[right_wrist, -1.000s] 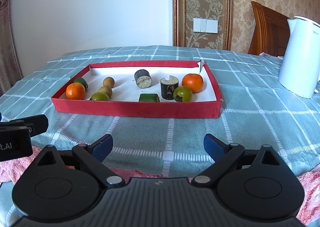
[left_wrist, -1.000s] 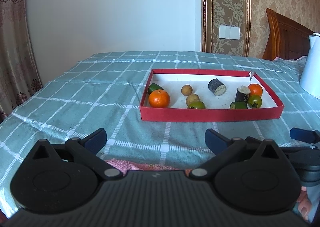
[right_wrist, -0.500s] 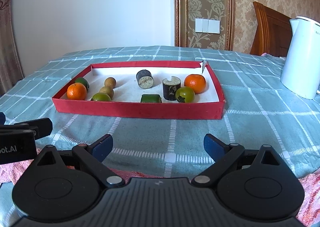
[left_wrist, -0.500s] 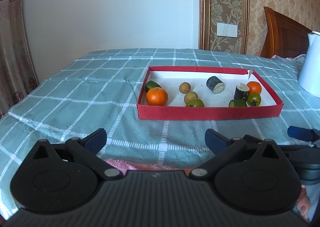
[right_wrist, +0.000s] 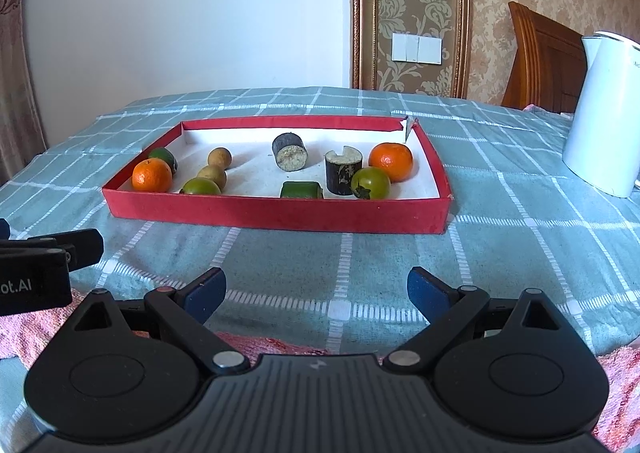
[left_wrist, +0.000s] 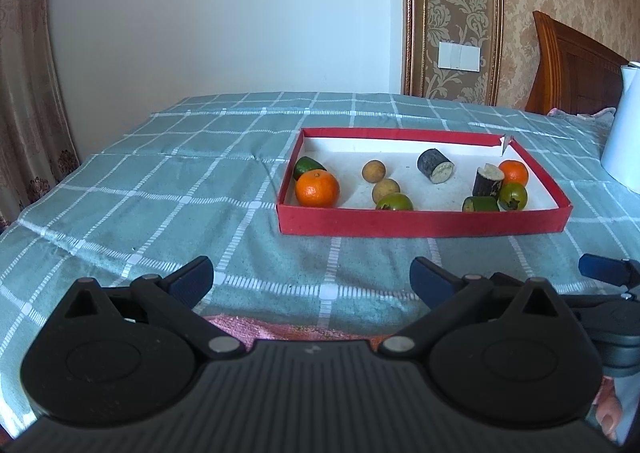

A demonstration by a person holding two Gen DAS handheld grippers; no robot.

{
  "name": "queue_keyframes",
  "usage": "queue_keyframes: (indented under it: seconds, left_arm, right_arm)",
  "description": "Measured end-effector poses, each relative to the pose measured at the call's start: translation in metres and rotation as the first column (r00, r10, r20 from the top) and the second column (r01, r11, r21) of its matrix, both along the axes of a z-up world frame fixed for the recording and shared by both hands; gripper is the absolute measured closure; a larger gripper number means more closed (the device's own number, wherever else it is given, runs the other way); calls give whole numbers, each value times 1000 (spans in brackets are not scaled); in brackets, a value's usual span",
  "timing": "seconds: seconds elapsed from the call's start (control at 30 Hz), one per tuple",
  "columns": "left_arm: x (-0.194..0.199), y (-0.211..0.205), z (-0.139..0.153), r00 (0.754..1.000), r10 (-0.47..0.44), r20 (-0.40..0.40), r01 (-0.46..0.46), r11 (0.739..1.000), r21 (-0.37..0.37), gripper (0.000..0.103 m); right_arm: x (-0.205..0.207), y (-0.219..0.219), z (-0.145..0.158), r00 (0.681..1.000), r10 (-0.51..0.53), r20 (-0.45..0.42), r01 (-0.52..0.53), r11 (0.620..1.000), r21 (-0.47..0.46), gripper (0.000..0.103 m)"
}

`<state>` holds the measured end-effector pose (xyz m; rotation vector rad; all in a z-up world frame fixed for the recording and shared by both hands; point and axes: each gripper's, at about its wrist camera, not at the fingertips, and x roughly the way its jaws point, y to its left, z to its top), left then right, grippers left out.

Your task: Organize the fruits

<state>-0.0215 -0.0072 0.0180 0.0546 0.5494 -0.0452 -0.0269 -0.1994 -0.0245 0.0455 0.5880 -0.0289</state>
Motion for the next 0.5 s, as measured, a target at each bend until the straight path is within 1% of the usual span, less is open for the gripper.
queue_keyframes:
  seconds: [0.3, 0.5]
  left_arm:
    - [2, -2, 0, 1000, -13, 5, 13, 1000, 4, 0]
    - [1, -5, -1, 1000, -7, 26, 6, 999, 43, 0]
  right_arm:
    - [1, 0, 1, 1000, -2, 3, 2, 1000, -5, 5]
    - [1, -1, 2, 1000, -6, 8, 6, 1000, -13, 5]
